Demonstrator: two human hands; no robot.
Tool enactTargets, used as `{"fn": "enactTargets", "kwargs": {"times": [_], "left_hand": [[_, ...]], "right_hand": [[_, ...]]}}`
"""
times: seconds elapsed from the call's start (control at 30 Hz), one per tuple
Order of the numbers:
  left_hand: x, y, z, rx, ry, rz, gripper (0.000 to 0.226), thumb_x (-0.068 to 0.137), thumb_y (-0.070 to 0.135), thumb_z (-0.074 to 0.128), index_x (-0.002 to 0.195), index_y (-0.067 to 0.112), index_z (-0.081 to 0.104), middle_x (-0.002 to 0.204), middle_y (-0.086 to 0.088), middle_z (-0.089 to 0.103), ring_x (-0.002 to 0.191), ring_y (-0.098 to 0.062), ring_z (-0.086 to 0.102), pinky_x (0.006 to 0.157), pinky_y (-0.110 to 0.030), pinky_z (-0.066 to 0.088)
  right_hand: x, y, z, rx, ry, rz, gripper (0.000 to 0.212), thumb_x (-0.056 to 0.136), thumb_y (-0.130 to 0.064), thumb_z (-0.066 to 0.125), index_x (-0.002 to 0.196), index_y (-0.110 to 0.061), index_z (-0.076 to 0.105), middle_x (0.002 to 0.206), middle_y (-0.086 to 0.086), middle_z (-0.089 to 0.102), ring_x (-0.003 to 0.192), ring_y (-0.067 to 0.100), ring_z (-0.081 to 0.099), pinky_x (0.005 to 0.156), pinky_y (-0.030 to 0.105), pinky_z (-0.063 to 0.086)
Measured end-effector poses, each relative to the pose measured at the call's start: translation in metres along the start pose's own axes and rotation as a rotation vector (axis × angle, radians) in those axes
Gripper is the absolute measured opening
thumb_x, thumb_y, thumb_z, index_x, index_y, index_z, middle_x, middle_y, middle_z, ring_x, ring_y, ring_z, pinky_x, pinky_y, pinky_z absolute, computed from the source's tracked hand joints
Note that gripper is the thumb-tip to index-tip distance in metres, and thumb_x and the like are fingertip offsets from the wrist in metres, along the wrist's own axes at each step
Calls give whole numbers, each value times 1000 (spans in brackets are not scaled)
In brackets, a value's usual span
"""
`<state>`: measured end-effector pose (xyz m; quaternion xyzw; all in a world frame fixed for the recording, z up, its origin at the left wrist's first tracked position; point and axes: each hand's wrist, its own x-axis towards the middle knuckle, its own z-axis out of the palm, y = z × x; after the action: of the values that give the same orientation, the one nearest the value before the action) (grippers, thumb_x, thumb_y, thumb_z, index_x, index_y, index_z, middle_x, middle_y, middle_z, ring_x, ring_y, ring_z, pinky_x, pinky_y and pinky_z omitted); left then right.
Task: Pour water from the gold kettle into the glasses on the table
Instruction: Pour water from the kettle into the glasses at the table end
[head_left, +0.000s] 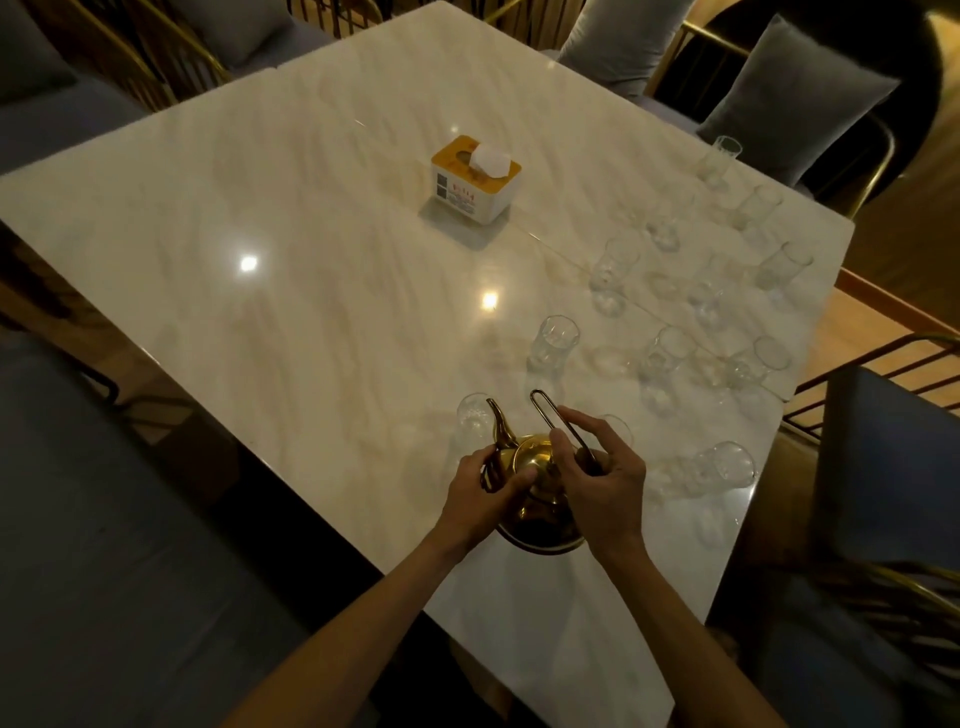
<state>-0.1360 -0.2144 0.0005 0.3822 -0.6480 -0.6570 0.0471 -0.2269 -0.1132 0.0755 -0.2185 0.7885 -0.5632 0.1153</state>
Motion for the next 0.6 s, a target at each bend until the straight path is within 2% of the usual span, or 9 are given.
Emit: {"fn": "enactTargets", "kwargs": {"times": [0.1,0.23,0.4,0.5,0.6], "left_hand": [[3,-5,0,-9,-20,-18,59,88,47,68,139,25,49,136,4,46,117,-10,44,92,-25,40],[4,-10,1,-26,-47,-49,55,88,48,67,136,27,50,129,8,45,116,-10,45,91,-24,40],[6,-16,2,-45,-63,-70,58,87,51,68,135,23,52,127,7,48,116,-14,51,91,-26,45],[9,-21,3,-54,-79,-96,74,75,69,69,132,26,53,130,4,52,119,-21,56,101,-39,52],[11,-26,4,-77,-94,-124,94,57,85,67,130,27,53,131,1,54,115,-23,60,97,-47,56]], "right_hand": [[0,4,2,-14,-14,6,33,92,-22,71,116,-44,65,96,-1,76,78,11,75,68,27,63],[2,7,4,-43,-35,22,30,92,-22,72,118,-38,68,87,-3,76,72,11,75,66,31,64],[5,9,6,-76,-44,26,29,91,-22,72,118,-34,70,82,-8,74,67,8,72,65,28,63],[7,9,7,-100,-44,31,29,91,-21,73,117,-35,70,78,-10,72,62,12,71,63,33,64],[9,10,5,-121,-47,36,28,91,-24,73,117,-36,71,65,-4,69,53,22,66,59,44,62]]}}
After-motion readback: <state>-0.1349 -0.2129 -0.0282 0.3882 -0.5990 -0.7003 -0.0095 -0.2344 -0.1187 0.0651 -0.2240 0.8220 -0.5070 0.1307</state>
